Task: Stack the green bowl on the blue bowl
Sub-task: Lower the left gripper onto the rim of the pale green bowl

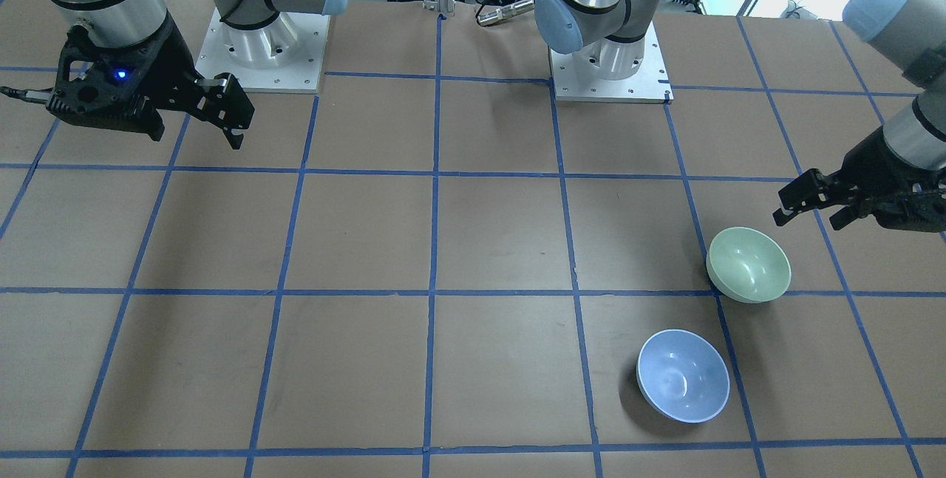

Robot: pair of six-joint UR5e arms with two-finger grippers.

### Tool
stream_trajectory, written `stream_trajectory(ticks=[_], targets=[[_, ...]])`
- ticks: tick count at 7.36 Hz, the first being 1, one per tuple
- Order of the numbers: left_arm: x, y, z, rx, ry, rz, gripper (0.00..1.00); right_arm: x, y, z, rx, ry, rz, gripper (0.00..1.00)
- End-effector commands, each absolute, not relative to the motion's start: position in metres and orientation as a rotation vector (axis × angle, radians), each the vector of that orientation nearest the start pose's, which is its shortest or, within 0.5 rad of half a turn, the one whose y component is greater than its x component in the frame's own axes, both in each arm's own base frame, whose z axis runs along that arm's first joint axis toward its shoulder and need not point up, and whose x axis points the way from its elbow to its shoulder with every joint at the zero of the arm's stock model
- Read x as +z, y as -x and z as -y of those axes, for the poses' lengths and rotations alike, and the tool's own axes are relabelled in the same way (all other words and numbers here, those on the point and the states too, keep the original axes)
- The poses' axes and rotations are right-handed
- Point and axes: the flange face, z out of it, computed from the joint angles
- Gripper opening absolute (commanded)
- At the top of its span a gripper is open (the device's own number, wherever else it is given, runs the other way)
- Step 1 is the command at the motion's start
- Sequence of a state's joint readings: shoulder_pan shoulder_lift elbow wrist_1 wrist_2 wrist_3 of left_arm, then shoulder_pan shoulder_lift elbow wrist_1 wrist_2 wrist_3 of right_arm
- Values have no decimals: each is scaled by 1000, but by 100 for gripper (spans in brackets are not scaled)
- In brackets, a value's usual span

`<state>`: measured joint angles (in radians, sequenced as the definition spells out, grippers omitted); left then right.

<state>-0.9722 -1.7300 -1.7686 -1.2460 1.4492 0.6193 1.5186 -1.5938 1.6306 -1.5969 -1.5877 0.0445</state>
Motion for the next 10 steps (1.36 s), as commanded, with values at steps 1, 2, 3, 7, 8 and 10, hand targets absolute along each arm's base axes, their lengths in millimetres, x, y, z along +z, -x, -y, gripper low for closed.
stream_trajectory(ticks=[1,2,3,7,8,10], targets=[[301,-216,524,-94,-83,-3282,100,472,-107,487,17,-152,-3153,100],[287,-228,525,-90,-109,-3285,100,472,-106,487,17,-152,-3155,100],[274,-240,524,-109,-114,-3320,100,472,-106,487,17,-152,-3155,100],[211,-249,526,-36,-86,-3415,100,472,-107,487,17,-152,-3153,100],[202,-246,522,-17,-84,-3423,100,472,-106,487,17,-152,-3155,100],[187,-241,515,-31,-90,-3407,100,472,-106,487,17,-152,-3155,100]])
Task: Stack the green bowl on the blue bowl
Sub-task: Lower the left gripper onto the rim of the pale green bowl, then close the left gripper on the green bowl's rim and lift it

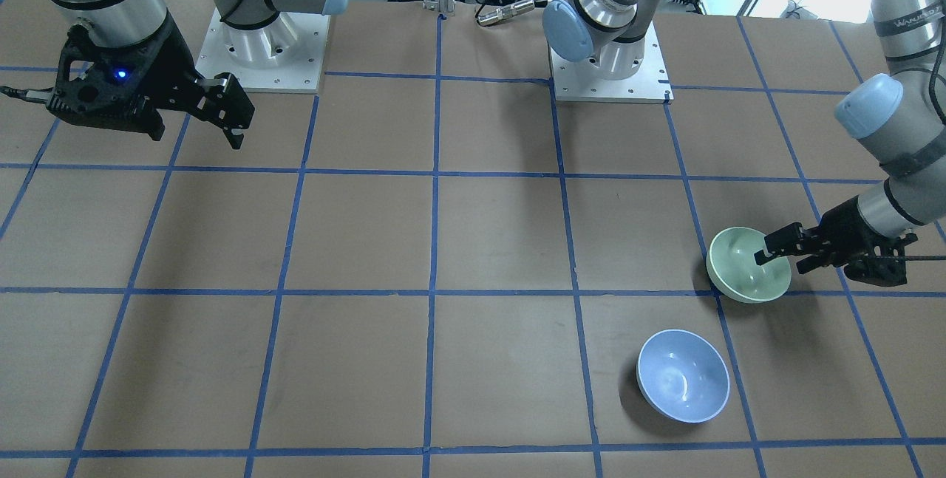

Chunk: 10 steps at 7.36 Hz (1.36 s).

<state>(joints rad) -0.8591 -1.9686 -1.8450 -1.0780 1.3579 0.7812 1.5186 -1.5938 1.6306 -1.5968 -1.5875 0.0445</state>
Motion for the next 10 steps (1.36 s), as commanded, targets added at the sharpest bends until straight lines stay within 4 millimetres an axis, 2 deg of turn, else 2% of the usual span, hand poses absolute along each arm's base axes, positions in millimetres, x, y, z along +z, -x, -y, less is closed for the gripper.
stream_trajectory(ticks=[1,3,8,10], targets=[[182,-240,513,-38,-75,-3396,100,472,-106,487,17,-152,-3155,100],[177,-237,510,-12,-15,-3405,100,472,-106,487,17,-152,-3155,100],[177,-236,510,-15,-30,-3406,29,472,-106,487,17,-152,-3155,100],[177,-236,510,-13,-31,-3405,14,472,-106,487,17,-152,-3155,100]])
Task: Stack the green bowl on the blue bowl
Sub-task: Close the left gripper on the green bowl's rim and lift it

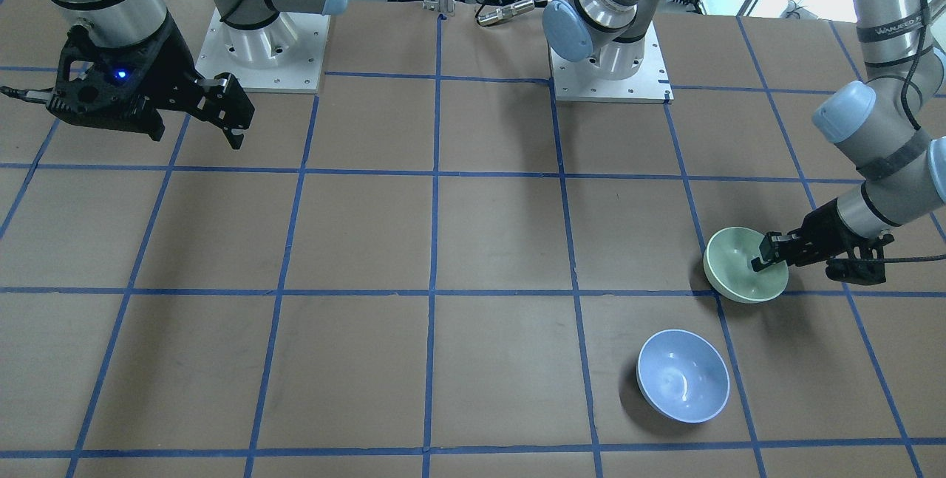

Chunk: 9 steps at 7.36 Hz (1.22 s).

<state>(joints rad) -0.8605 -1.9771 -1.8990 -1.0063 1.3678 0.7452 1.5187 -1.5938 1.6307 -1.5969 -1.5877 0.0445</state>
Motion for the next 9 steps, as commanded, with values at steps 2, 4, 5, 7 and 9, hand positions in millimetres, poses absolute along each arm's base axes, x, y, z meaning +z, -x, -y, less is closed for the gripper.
stream_trajectory(ticks=[2,4,5,7,9], targets=[[177,-237,510,-15,-31,-3404,5,472,-106,487,17,-152,-3155,100],[186,-239,512,-36,-37,-3390,4,472,-106,487,17,-152,-3155,100],[193,-242,515,-55,-42,-3379,4,472,-106,487,17,-152,-3155,100],[212,-246,520,-98,-39,-3359,4,472,-106,487,17,-152,-3155,100],[234,-253,530,-122,-42,-3360,4,472,-106,487,17,-152,-3155,100]])
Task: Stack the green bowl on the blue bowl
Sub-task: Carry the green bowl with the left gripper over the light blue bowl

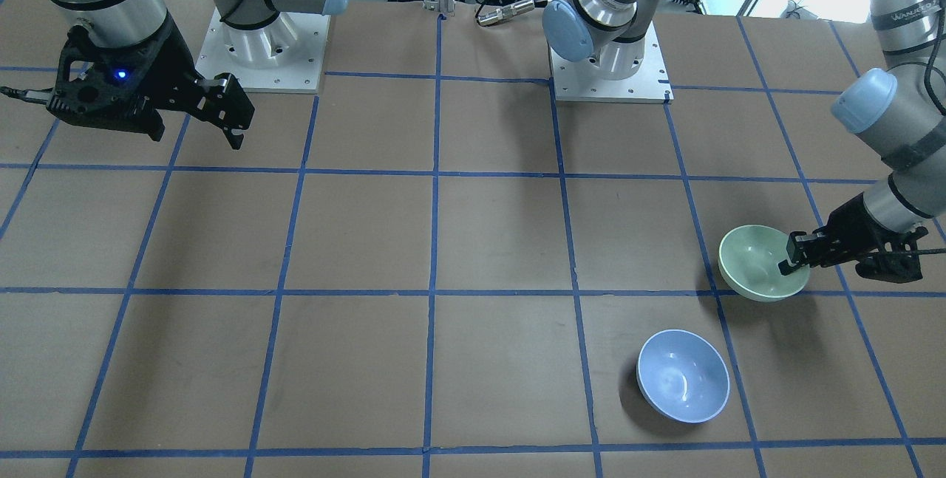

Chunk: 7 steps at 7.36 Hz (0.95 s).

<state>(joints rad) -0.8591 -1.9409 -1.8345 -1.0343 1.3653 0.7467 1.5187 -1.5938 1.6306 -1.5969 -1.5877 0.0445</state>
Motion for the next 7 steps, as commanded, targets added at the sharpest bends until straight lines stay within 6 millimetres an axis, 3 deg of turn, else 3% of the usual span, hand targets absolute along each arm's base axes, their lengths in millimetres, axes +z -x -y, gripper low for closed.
stream_trajectory(ticks=[1,5,7], targets=[[246,-256,538,-130,-45,-3361,4,472,-106,487,17,-152,-3155,100],[299,-248,585,-163,-56,-3395,4,472,-106,487,17,-152,-3155,100],[300,-208,609,-204,36,-3455,4,472,-106,487,17,-152,-3155,100]])
